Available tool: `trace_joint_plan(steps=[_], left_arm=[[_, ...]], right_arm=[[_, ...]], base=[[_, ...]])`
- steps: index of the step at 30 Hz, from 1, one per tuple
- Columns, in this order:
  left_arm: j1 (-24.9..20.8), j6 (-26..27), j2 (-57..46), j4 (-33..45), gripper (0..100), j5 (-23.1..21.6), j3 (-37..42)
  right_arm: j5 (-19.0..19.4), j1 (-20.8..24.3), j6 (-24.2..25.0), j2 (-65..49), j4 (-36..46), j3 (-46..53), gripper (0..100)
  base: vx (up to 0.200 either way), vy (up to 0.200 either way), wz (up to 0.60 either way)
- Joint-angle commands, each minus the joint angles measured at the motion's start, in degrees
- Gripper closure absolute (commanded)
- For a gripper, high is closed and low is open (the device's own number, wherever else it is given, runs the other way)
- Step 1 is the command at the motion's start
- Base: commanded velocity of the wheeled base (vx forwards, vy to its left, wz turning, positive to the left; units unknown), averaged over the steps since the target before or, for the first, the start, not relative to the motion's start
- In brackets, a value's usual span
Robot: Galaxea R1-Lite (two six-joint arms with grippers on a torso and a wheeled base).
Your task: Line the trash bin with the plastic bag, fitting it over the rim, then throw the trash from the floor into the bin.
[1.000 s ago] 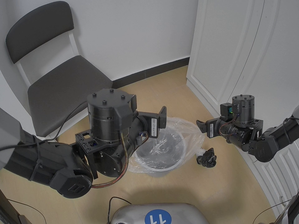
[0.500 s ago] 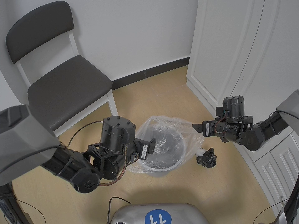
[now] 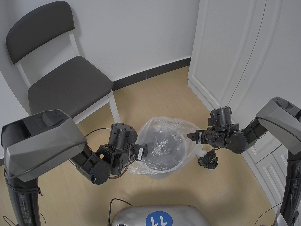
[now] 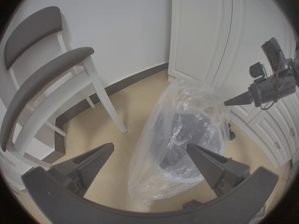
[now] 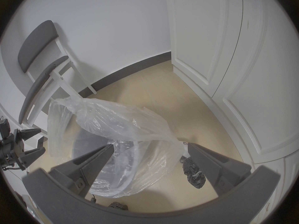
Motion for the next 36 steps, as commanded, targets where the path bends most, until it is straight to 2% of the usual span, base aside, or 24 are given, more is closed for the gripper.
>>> trace_joint_plan(steps=[1,6,16,24,28,36], left_arm=[[1.7,-0.2,5.2,0.1,0,0.1,-3.0],[3.0,-0.4,6.9,0.1,0,0.2,-5.2],[7.3,-0.3,10.7,0.1,0,3.9,-11.4],[9.2,-0.5,12.5,-0.2,0,5.0,-15.4],[9.3,-0.9,14.0,-0.8,0,4.9,-17.1],[10.0,-4.0,17.1,-0.7,0,4.9,-22.0]], right_arm=[[0.0,0.0,0.5,2.5,-0.1,-0.9,0],[0.0,-0.1,2.6,4.0,-0.1,-3.1,0],[-0.8,-0.1,11.4,8.6,-0.8,-10.5,0],[-0.8,-0.1,16.8,10.7,-0.9,-14.6,0],[-0.8,-0.1,18.5,12.1,-1.4,-16.2,0],[-0.9,0.0,19.0,15.8,-8.1,-16.5,0]], base=[[0.0,0.0,0.0],[0.0,0.0,0.0],[0.0,0.0,0.0],[0.0,0.0,0.0],[0.0,0.0,0.0],[0.0,0.0,0.0]])
